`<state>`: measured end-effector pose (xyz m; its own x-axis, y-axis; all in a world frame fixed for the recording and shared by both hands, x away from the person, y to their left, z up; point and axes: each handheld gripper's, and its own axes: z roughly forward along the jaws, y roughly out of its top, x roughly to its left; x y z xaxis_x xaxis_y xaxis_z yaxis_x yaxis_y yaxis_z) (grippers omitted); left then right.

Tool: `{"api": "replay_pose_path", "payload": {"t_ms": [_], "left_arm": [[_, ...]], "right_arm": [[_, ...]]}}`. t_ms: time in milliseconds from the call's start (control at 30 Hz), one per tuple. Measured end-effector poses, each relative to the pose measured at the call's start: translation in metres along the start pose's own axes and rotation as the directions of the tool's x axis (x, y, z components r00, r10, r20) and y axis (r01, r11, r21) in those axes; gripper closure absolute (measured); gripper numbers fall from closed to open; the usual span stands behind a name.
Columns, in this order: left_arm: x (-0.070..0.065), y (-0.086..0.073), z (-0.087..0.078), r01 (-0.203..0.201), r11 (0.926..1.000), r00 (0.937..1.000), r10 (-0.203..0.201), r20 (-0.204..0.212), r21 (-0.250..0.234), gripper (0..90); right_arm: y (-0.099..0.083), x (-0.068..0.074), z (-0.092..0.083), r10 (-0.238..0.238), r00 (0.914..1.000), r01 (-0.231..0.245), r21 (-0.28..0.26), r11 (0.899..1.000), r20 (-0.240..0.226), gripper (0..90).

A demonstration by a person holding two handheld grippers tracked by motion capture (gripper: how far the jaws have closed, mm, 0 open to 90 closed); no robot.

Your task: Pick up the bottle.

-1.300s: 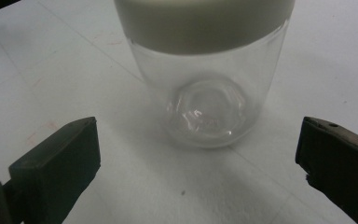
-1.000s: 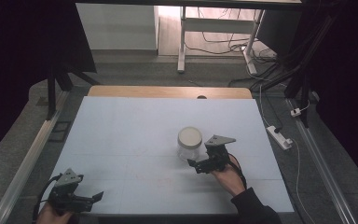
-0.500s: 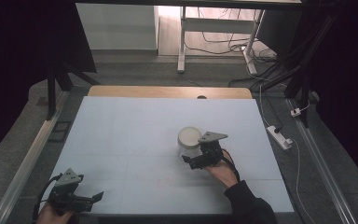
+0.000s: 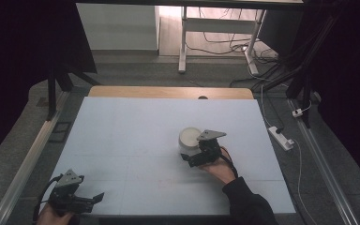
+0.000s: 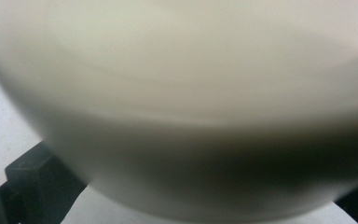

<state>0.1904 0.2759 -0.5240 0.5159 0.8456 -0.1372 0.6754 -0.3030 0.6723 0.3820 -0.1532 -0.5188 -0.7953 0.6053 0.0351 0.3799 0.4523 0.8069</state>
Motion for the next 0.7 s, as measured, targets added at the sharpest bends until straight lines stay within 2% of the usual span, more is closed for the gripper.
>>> {"api": "replay_pose_path", "payload": {"t_ms": [167, 200, 567, 700], "left_arm": [[-0.0002, 0.0000, 0.0001, -0.001, 1.0000, 1.0000, 0.001, 0.000, 0.000, 0.0], [-0.0002, 0.0000, 0.0001, -0.001, 1.0000, 1.0000, 0.001, 0.000, 0.001, 0.0], [-0.0009, 0.0004, 0.0007, -0.008, 0.9999, 1.0000, 0.008, -0.002, 0.006, 0.0], [-0.0012, 0.0006, 0.0009, -0.012, 0.9999, 0.9999, 0.012, -0.003, 0.009, 0.0]], "right_arm": [[0.0000, -0.0028, 0.0018, 0.023, 0.9996, -0.023, -0.002, 1.000, -0.018, 0.7], [0.0006, -0.0034, 0.0011, 0.021, 0.9995, -0.021, -0.006, 1.000, -0.022, 3.8], [0.0019, -0.0001, 0.0000, -0.024, 0.9997, 0.024, -0.005, 1.000, 0.004, 5.8], [0.0020, -0.0010, -0.0001, -0.031, 0.9995, 0.031, -0.006, 0.999, -0.003, 5.9]]}}
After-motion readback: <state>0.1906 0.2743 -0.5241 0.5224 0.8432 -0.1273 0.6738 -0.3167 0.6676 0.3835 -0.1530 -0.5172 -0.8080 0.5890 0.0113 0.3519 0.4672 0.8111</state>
